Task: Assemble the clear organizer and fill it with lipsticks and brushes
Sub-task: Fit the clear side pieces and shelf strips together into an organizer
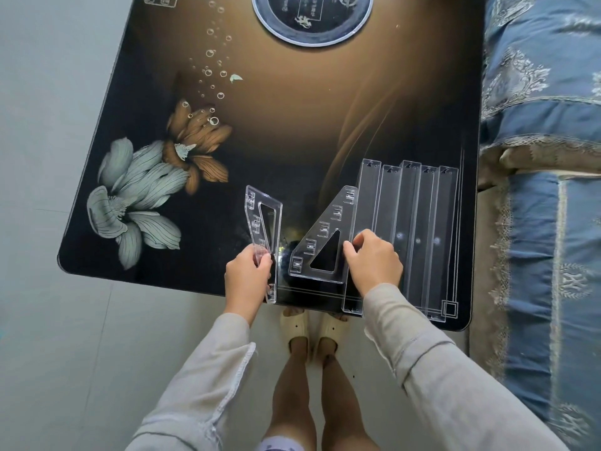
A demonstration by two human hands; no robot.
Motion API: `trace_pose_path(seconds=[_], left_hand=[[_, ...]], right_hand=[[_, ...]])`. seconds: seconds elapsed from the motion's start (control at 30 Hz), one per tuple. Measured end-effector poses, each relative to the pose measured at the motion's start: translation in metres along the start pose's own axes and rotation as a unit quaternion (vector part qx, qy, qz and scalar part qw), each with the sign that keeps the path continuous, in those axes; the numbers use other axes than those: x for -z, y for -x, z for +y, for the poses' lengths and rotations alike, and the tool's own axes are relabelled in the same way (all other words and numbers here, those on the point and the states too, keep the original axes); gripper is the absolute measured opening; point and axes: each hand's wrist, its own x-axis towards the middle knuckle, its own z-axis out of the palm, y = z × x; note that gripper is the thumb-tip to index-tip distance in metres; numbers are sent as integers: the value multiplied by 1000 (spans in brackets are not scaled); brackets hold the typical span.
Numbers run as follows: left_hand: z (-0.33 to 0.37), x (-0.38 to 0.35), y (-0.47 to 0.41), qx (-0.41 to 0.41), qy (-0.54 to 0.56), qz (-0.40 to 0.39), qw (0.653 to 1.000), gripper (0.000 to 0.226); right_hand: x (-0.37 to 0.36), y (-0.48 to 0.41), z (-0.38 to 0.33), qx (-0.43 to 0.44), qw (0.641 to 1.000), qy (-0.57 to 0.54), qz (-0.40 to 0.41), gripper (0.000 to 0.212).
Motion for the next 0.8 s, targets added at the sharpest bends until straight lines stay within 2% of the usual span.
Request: trace_pose_path(seconds=[0.2,0.3,0.4,0.47,0.57,0.63,0.8], left_hand=[[7,-5,-2,-7,-7,21,1000,15],[11,-10,-3,-30,-42,37,998,18],[14,-15,-6,-43,-69,37,996,17],[16,-16,-10,-45,-65,26,997,16],[17,-19,-16,-35,-27,-11,999,14],[18,-20,-18,-28,-11,-25,999,12],[18,-22,-23,-2,31,-42,999,10]], right_hand=[[4,3,-11,18,997,-73,-7,14],[-9,5,-26,16,993,-83,-85,19],[-26,3,-40,-68,972,-165,-154,28],[-33,2,-45,-123,958,-209,-151,30],[-38,5,-54,-159,939,-271,-139,28],[-39,10,-58,-163,929,-301,-139,31],[-39,14,-54,-135,939,-288,-133,38]])
